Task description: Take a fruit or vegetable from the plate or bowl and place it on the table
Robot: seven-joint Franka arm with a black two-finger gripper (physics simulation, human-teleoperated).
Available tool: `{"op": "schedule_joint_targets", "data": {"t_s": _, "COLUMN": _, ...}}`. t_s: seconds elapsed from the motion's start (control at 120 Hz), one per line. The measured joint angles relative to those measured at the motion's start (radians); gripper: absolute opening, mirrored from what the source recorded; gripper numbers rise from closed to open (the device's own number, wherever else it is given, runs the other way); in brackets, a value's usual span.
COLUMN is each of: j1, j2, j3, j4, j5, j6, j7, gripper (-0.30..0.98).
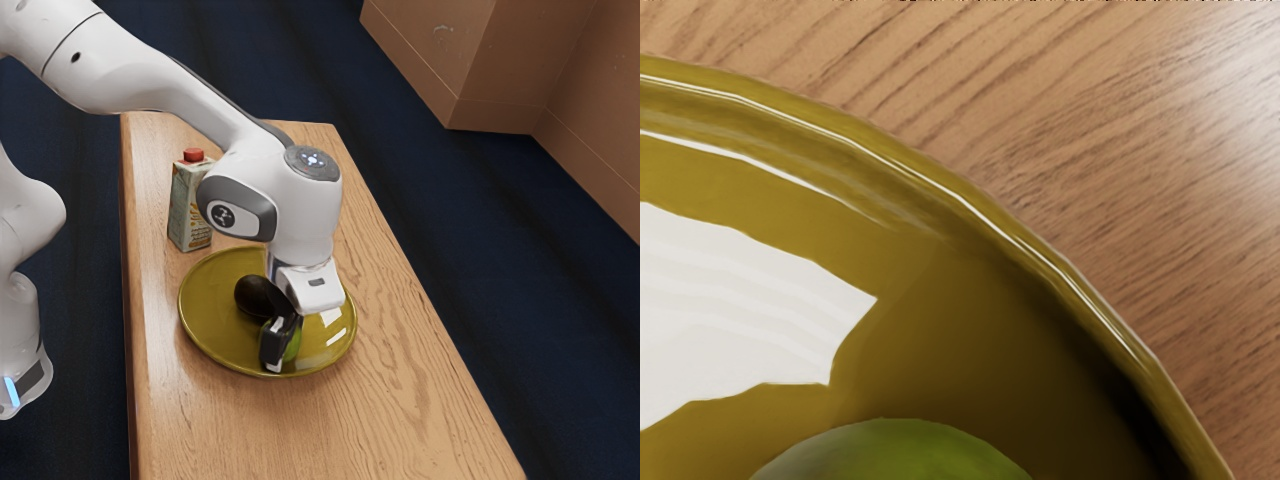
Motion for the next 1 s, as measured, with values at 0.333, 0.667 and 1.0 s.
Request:
{"op": "schedule_joint_targets", "data": {"t_s": 0.333, "j1": 0.003, "j2": 0.015, "j3": 0.009, "j4": -0.005, "j5": 0.003, "j6": 0.02, "j7": 0.007, "gripper": 0.36}}
{"op": "schedule_joint_targets", "data": {"t_s": 0.667, "j1": -0.012, "j2": 0.003, "j3": -0.001, "j4": 0.039, "j5": 0.009, "j6": 0.017, "j7": 0.009, "gripper": 0.34}}
{"op": "schedule_joint_targets", "data": {"t_s": 1.0, "j1": -0.038, "j2": 0.238, "j3": -0.064, "j4": 0.347, "j5": 0.009, "j6": -0.039, "j7": 0.028, "gripper": 0.34}}
